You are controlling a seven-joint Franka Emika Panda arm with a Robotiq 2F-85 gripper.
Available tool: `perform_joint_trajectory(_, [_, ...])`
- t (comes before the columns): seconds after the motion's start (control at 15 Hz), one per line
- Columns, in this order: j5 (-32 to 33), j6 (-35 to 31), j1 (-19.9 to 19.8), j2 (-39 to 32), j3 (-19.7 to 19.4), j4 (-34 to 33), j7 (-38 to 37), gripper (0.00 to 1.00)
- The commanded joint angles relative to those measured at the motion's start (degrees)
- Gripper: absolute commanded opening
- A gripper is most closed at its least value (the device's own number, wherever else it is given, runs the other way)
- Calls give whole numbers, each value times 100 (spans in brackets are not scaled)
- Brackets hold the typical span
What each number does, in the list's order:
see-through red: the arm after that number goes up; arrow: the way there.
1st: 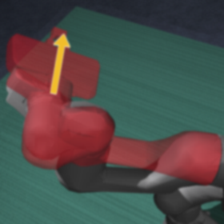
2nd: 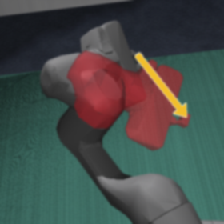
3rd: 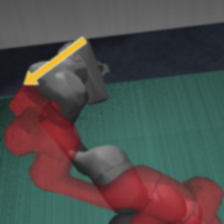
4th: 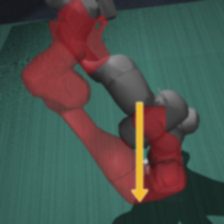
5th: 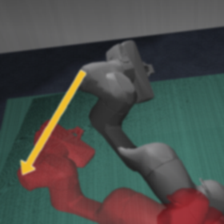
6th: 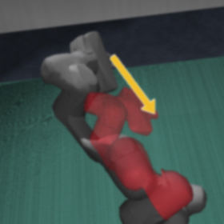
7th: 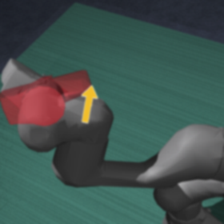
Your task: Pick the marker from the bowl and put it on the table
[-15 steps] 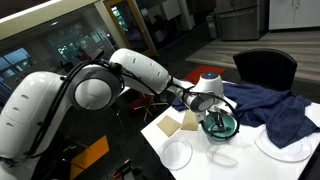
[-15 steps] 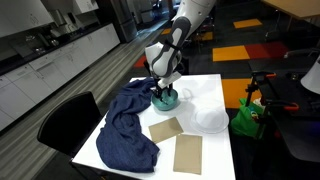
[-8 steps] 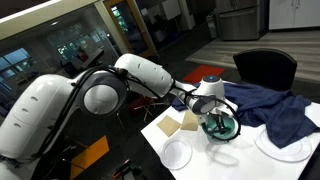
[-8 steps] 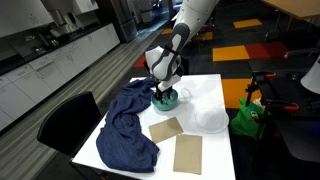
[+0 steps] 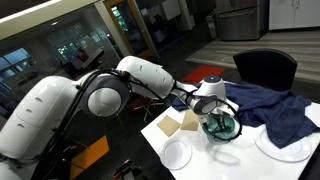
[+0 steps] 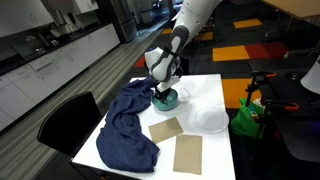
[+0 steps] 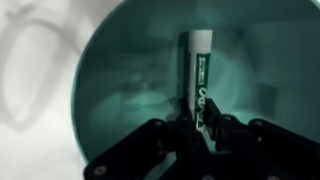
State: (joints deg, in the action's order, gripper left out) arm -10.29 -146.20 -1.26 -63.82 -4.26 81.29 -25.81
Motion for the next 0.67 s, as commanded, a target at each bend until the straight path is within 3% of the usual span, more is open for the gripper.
perform_joint_trajectory(0.0, [-118,189,11,129,-15,-3,4,5])
perform_joint_trajectory(0.6, [22,-66,421,1320,-414,1124,-345,5])
